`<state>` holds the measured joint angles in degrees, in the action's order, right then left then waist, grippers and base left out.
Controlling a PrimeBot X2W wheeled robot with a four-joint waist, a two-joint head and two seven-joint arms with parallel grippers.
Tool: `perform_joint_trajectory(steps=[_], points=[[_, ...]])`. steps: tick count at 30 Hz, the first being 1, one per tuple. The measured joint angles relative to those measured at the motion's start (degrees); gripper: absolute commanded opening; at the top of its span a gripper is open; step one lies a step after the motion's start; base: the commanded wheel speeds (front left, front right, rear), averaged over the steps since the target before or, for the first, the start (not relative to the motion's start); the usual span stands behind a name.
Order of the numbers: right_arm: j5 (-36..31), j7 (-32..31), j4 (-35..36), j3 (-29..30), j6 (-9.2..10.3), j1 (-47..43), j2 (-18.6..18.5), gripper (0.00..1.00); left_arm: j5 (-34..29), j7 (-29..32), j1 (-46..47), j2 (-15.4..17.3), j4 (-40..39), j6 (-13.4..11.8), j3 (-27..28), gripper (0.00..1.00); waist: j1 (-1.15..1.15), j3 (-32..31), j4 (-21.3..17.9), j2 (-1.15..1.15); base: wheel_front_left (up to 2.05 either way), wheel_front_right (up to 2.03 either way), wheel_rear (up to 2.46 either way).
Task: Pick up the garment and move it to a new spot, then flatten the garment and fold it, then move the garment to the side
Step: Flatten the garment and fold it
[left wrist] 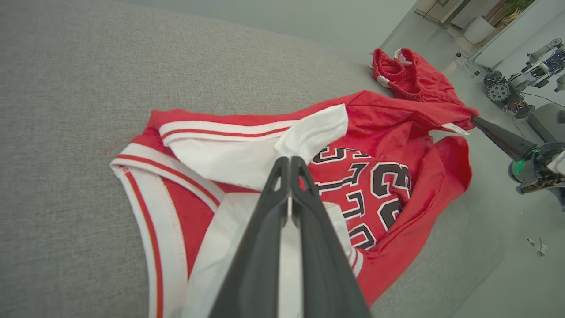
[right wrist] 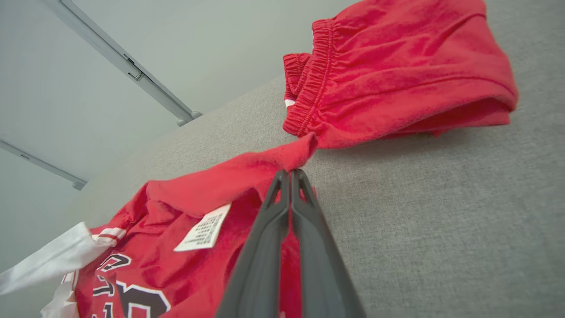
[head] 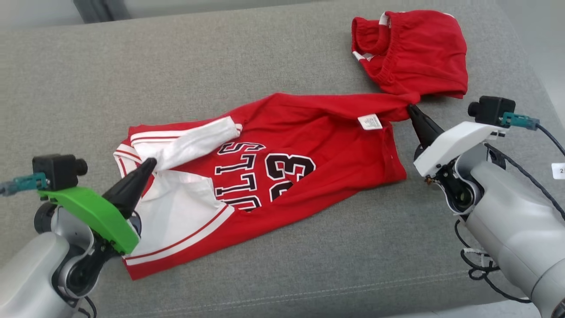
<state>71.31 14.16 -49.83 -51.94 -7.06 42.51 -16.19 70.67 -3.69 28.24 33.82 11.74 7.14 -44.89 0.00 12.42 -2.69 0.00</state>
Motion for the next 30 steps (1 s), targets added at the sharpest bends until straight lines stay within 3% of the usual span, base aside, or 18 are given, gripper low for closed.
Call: perform_joint_trajectory(steps=[10, 18, 19, 20, 21, 22, 23, 30], points=[[3.5, 0.0, -0.2, 2.2, 0.0, -4.7, -0.5, 0.0, 4.3, -3.6, -5.4, 3.3, -4.3, 0.0, -0.3, 0.0, 0.0, -4.4, 2.1, 0.0, 0.0, 0.0, 0.0], [4.0, -0.9, -0.9, -0.1, 0.0, -7.4, -0.7, 0.0, 5.7, -1.9, -10.2, 4.5, -5.1, 0.0, -5.0, 0.0, 0.0, -5.7, 3.7, 0.0, 0.0, 0.0, 0.0], [4.0, -0.9, -0.9, -0.3, 0.0, -7.4, -0.7, 0.0, 5.6, -1.9, -10.2, 4.7, -4.6, 0.0, -5.2, 0.24, 0.0, -5.7, 3.7, 0.0, 0.0, 0.0, 0.0], [4.0, -0.9, -1.0, -0.3, 0.0, -7.4, -0.7, 0.04, 5.3, -1.9, -10.2, 5.0, -4.1, 0.0, -5.4, 0.63, 0.0, -5.7, 3.7, 0.0, 0.0, 0.0, 0.0], [4.0, -1.0, -1.1, -0.3, 0.0, -7.4, -0.9, 0.41, 4.7, -1.9, -10.2, 5.2, -3.6, 0.0, -5.5, 1.0, 0.0, -5.7, 3.7, 0.0, 0.0, 0.0, 0.0], [3.9, -1.0, -1.4, -0.4, 0.0, -7.3, -1.0, 0.87, 4.4, -2.0, -10.3, 5.3, -3.2, 0.0, -5.5, 1.0, 0.0, -5.7, 3.7, 0.0, 0.0, 0.0, 0.0], [3.8, -1.0, -1.6, -0.3, 0.0, -7.3, -1.2, 1.0, 4.2, -2.5, -10.4, 5.3, -3.2, 0.0, -5.5, 1.0, 0.0, -5.7, 3.7, 0.0, 0.0, 0.0, 0.0], [3.8, -0.5, -2.0, 2.1, 0.0, -7.1, -2.3, 1.0, 3.7, -4.4, -10.8, 5.0, -3.3, 0.0, -5.9, 1.0, 0.0, -5.7, 3.5, 0.0, 0.0, 0.0, 0.0]])
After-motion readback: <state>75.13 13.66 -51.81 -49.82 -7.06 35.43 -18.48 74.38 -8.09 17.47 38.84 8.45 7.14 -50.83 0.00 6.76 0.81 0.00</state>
